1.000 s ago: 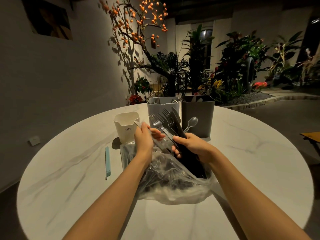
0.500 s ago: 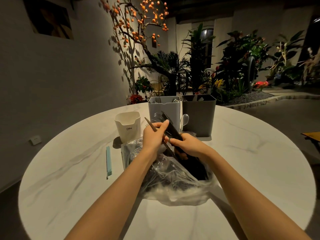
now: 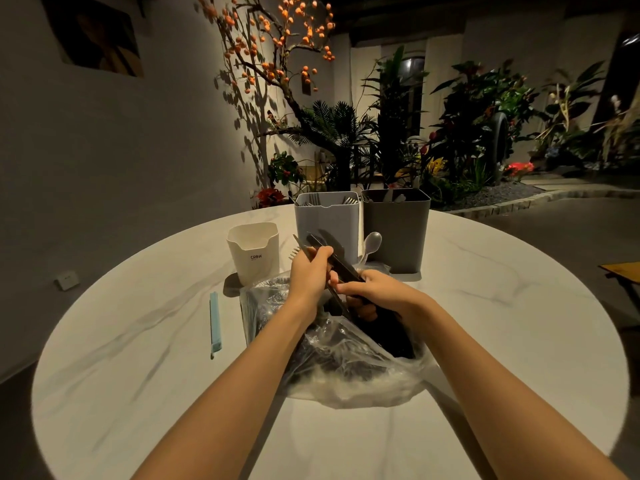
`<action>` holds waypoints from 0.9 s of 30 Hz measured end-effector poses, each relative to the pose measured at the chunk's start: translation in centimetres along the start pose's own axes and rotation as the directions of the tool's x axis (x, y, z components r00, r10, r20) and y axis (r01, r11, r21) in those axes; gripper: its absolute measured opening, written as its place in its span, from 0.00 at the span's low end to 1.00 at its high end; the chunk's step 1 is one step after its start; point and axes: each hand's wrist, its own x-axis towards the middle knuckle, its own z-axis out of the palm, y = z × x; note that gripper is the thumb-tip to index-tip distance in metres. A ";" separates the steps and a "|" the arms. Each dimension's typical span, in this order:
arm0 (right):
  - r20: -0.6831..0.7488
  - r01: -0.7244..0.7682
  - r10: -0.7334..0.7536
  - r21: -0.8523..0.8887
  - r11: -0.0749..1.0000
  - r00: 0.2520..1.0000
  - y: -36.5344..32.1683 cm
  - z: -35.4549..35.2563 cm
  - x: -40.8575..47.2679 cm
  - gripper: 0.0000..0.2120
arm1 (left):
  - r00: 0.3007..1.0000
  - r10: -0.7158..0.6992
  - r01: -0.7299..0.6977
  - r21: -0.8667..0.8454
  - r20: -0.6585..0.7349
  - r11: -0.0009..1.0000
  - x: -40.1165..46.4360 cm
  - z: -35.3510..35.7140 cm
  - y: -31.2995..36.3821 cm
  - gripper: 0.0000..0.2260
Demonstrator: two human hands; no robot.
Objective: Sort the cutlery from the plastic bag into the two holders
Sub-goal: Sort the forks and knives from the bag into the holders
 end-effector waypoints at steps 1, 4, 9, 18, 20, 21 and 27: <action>0.027 -0.013 0.011 0.082 0.997 1.000 0.0 -0.2 -0.2 0.13 | 1.000 0.016 -0.015 -0.004 0.012 1.000 0.0 0.0 0.1 0.11; 0.062 -0.060 0.044 0.279 0.958 0.997 0.1 -0.3 -0.4 0.21 | 0.997 0.060 -0.059 -0.009 0.043 0.998 -0.1 -0.1 0.1 0.12; 0.093 -0.093 0.062 0.387 0.917 0.994 0.2 -0.3 -0.3 0.21 | 0.991 0.094 -0.091 -0.036 0.090 0.995 -0.1 -0.1 0.0 0.12; -0.031 -0.063 0.088 0.475 0.878 0.996 0.1 -0.3 -0.6 0.12 | 0.995 0.061 -0.076 -0.211 -0.079 0.975 0.2 -0.9 -0.3 0.09; -0.075 -0.046 0.090 0.457 0.888 0.993 -0.1 -0.3 -0.7 0.13 | 0.987 0.042 -0.079 -0.248 -0.154 0.966 0.4 -0.9 -0.3 0.10; -0.099 -0.038 0.091 0.445 0.895 0.991 -0.3 -0.3 -0.8 0.14 | 0.982 0.032 -0.082 -0.266 -0.189 0.961 0.5 -0.9 -0.3 0.10; -0.261 0.068 0.029 0.354 0.933 0.965 -0.5 0.3 -0.6 0.16 | 0.958 -0.044 -0.060 -0.348 -0.282 0.936 1.1 -1.7 -0.3 0.06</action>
